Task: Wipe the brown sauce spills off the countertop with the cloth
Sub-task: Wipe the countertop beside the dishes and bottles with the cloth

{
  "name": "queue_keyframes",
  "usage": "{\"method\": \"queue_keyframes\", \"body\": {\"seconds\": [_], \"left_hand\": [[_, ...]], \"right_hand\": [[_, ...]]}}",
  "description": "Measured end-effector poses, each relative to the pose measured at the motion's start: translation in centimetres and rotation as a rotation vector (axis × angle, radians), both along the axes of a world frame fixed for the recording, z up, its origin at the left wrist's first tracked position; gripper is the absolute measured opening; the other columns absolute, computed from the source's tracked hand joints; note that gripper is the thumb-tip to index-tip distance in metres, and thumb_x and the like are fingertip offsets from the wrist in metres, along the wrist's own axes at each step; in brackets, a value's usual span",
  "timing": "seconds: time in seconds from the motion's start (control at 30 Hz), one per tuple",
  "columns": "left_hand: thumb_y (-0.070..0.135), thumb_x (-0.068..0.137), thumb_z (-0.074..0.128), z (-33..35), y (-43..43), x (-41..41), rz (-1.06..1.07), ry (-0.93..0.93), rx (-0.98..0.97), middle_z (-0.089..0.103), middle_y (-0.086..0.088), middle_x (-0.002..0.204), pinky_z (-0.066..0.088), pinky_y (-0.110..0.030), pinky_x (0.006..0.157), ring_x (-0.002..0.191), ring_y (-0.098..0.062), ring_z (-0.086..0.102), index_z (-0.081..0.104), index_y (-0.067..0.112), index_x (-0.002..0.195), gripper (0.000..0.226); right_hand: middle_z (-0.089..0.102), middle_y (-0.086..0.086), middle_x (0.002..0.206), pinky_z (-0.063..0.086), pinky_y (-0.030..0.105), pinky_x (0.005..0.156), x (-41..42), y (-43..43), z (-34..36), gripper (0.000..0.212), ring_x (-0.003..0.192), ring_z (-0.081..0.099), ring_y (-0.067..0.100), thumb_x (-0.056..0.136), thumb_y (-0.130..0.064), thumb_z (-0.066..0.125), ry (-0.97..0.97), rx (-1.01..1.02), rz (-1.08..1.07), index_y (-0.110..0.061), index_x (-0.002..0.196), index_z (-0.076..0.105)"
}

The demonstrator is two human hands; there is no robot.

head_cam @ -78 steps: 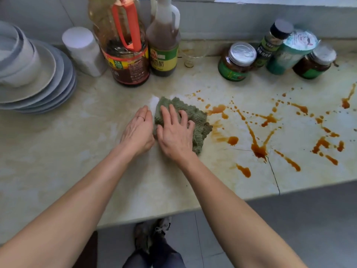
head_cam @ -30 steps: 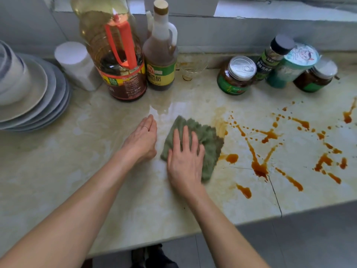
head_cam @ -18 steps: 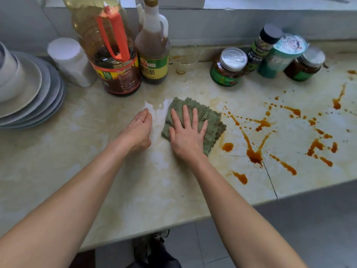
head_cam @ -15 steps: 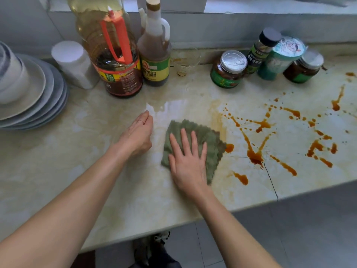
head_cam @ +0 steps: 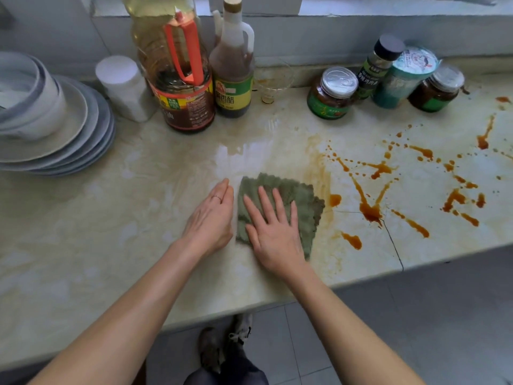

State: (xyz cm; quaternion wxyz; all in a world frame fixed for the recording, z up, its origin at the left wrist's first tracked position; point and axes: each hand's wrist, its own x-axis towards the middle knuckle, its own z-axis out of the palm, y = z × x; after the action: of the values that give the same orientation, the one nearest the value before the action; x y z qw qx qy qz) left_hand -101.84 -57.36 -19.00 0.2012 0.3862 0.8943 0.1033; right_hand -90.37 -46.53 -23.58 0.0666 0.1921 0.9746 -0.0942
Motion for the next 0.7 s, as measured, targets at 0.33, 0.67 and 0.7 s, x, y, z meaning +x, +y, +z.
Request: {"method": "queue_keyframes", "body": {"seconds": [0.33, 0.67, 0.7], "left_hand": [[-0.002, 0.089, 0.036, -0.1, -0.6, 0.6, -0.012, -0.011, -0.058, -0.006, -0.008, 0.16, 0.002, -0.025, 0.118, 0.148, -0.019, -0.002, 0.001, 0.004, 0.151, 0.072], [-0.003, 0.09, 0.031, 0.2, -3.0, 1.3, -0.026, -0.034, 0.003, -0.006, -0.006, 0.16, 0.001, -0.022, 0.115, 0.148, -0.017, -0.001, 0.003, 0.007, 0.152, 0.069], [-0.003, 0.09, 0.031, 0.2, -3.0, 1.4, -0.028, -0.033, 0.011, -0.006, -0.005, 0.16, 0.001, -0.023, 0.116, 0.148, -0.017, -0.001, 0.003, 0.007, 0.152, 0.069]], "right_hand": [[-0.013, -0.005, 0.162, -0.008, 0.054, 0.117, 0.3, 0.6, -0.4, 0.065, 0.147, -0.019, 0.019, 0.09, -0.055, -0.001, -0.035, 0.02, -0.119, -0.04, 0.153, -0.001], [0.007, -0.006, 0.163, 0.007, 0.055, 0.117, 6.6, 0.2, -0.8, 0.057, 0.15, 0.0, 0.019, 0.097, -0.051, 0.016, 0.065, 0.034, -0.08, -0.04, 0.152, 0.018], [0.002, -0.006, 0.163, 0.002, 0.055, 0.117, 5.5, -0.2, -0.8, 0.06, 0.15, -0.005, 0.019, 0.094, -0.053, 0.011, 0.04, 0.018, -0.136, -0.041, 0.153, 0.013]]}}
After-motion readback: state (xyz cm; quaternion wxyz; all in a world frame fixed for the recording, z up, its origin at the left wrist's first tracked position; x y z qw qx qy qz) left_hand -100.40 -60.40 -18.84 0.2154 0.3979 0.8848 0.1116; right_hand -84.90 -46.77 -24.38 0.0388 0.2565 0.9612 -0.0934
